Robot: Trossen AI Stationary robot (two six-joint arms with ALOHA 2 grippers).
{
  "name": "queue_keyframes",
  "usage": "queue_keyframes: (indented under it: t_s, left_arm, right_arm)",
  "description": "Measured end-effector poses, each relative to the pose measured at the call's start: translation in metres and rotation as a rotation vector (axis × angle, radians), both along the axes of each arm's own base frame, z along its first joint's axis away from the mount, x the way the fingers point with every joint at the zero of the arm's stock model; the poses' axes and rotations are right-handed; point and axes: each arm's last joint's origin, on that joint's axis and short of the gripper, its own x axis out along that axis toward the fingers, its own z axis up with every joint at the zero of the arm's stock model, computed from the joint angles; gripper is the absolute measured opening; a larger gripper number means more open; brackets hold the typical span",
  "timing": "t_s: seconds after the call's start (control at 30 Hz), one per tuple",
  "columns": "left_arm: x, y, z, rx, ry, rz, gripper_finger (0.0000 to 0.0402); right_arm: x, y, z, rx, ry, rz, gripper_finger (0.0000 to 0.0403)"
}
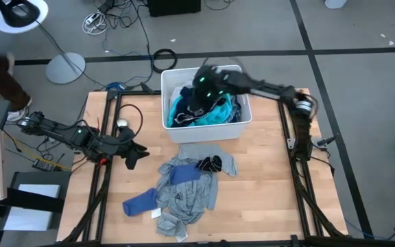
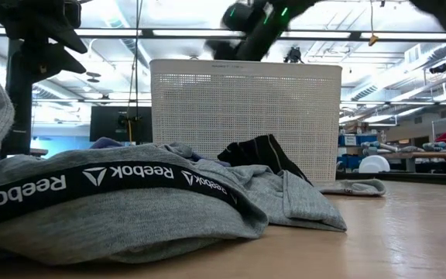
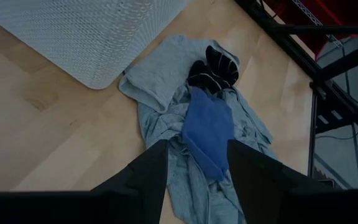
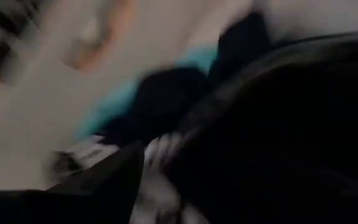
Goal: Sort clothes
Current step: Put the black boxers into the bin, then put the black sock into the bin
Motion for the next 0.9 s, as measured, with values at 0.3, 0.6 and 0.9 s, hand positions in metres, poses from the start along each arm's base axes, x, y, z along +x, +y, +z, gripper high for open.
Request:
queue_keyframes:
  t_s: [0.3,0.6,0.9]
  left_arm:
    - [0.000,0.000,0.000,0.036,0.004,-0.026,0.0172]
    - [0.000,0.000,0.000,0.057,0.006,-0.040,0.0172]
    - [0.000,-0.001,0.000,0.050,0.011,-0.078,0.0172]
  right_arm:
    - [-0.074,0.061,0.106,-0.169,-0.156,-0.103,0.0305]
    - [-0.102,0.184,0.112,-0.292,-0.045,-0.146,0.0304]
    - [-0.084,0.283,0.051,-0.275,0.063,-0.238,0.0304]
